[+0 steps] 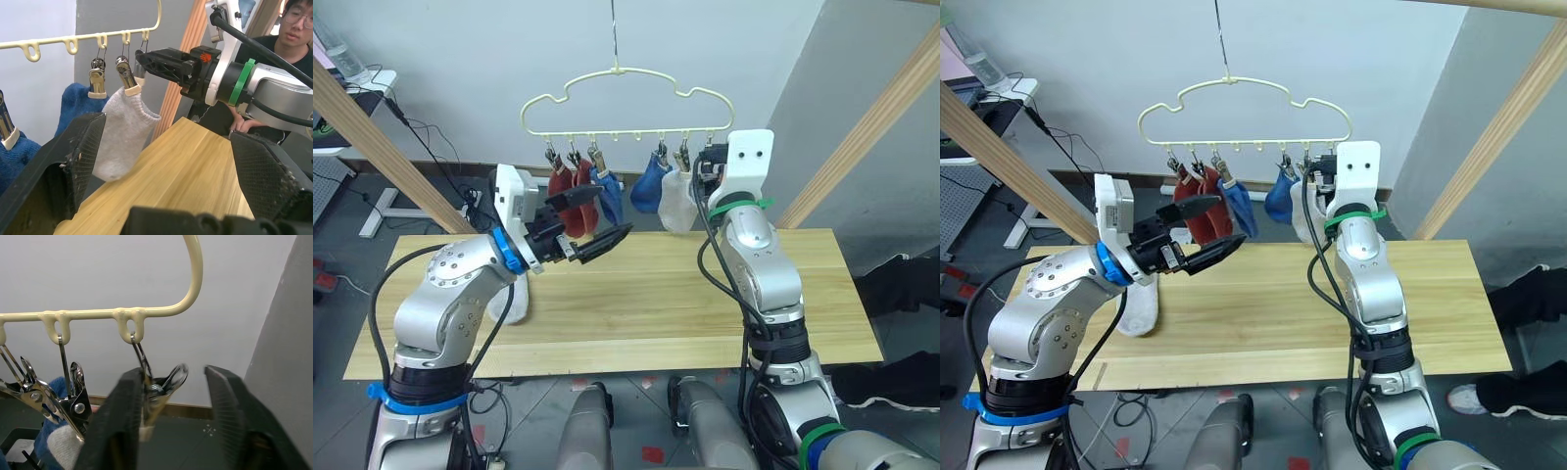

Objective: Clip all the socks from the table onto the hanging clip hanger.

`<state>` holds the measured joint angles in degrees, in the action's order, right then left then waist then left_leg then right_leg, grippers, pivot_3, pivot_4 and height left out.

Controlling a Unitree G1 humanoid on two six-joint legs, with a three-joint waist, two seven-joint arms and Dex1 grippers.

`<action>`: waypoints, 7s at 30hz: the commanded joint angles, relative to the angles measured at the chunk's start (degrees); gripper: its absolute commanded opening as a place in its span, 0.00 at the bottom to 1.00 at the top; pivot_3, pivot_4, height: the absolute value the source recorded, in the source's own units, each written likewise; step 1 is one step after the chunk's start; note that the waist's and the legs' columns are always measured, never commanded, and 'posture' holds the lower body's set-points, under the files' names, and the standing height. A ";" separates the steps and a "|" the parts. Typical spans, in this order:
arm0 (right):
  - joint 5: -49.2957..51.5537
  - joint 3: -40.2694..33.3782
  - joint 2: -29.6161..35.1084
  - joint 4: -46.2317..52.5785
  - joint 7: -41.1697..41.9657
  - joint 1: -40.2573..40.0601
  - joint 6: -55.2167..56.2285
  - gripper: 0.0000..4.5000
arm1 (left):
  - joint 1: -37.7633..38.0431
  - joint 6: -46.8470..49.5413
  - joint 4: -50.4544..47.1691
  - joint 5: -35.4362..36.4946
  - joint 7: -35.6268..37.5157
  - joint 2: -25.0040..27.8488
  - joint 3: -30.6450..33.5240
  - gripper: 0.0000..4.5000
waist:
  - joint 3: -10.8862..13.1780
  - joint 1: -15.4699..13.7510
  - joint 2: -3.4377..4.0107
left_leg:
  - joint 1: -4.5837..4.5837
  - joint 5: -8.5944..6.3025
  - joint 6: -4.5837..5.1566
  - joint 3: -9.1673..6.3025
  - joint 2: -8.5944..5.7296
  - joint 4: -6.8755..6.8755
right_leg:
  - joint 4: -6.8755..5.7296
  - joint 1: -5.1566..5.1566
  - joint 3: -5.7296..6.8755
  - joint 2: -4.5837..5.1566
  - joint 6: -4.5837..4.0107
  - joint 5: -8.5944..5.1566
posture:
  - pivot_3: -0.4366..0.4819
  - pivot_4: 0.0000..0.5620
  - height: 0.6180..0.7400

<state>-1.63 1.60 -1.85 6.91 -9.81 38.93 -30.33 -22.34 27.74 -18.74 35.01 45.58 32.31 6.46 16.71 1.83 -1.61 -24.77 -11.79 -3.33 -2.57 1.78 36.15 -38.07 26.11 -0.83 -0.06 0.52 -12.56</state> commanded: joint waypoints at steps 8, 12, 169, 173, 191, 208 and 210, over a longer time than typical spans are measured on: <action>0.05 -0.27 -0.67 2.40 1.17 1.11 1.98 0.02 | 0.08 -1.77 -2.20 -0.48 -0.14 -0.12 -0.19 1.00 | 0.00 0.00 0.00 | 0.00 0.00 0.00 0.00 -0.01 0.00 | 0.00 0.00 0.00 0.01 0.00 0.00 | 0.51 0.50 1.00; -0.27 0.24 -0.31 2.92 1.54 0.77 1.66 0.02 | 0.22 -1.98 -2.40 -0.68 -0.31 -0.49 -0.76 1.00 | 0.00 0.00 0.00 | 0.00 0.00 0.00 0.00 -0.01 0.00 | 0.00 0.00 -0.01 0.01 0.00 0.00 | 0.51 0.49 1.00; 27.81 -40.37 -3.33 8.50 8.86 22.67 -56.12 0.01 | 14.19 -10.78 7.06 -12.76 -5.34 -0.74 1.22 1.00 | -0.03 -0.01 0.03 | 0.01 0.02 0.04 -0.19 0.03 0.23 | -0.25 -0.05 0.15 -0.02 -0.12 0.05 | 0.47 0.49 1.00; 27.42 -43.08 -4.00 8.95 8.19 24.67 -60.20 0.01 | 14.85 -12.92 10.23 -14.72 -6.72 -0.90 2.00 1.00 | -0.03 0.01 0.03 | 0.07 0.04 0.07 -0.11 -0.01 0.23 | -0.43 0.00 0.08 0.00 -0.13 0.03 | 0.47 0.49 1.00; 26.92 -43.38 -5.64 9.71 8.07 25.81 -62.17 0.01 | -3.73 -18.59 56.03 -28.65 -20.31 0.34 3.08 1.00 | -0.03 0.14 0.03 | 0.04 0.06 0.11 -0.06 -0.05 0.24 | -0.49 0.04 0.11 0.08 -0.12 0.03 | 0.44 0.51 1.00; 25.81 -43.01 -6.48 10.53 7.99 25.38 -62.02 0.00 | -10.56 -18.03 70.80 -29.29 -17.05 0.99 3.13 0.68 | -0.03 1.03 0.03 | 0.05 0.06 0.11 -0.11 -0.04 0.23 | -0.55 0.05 0.13 0.08 -0.12 0.03 | 0.43 0.52 1.00; 25.75 -43.28 -6.62 10.44 7.93 25.54 -62.01 0.00 | -10.75 -18.42 71.16 -29.55 -17.04 1.10 3.21 0.56 | -0.03 1.05 0.03 | 0.05 0.06 0.11 -0.12 -0.04 0.23 | -0.55 0.05 0.14 0.08 -0.12 0.03 | 0.43 0.53 1.00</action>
<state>23.87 -41.83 -8.02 15.28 -1.74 64.07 -92.05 -33.17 9.62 51.75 5.50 28.29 32.35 9.29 16.68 2.88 -1.59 -24.72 -11.73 -3.22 -2.69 1.74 36.38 -38.62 26.15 -0.69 0.02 0.40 -12.53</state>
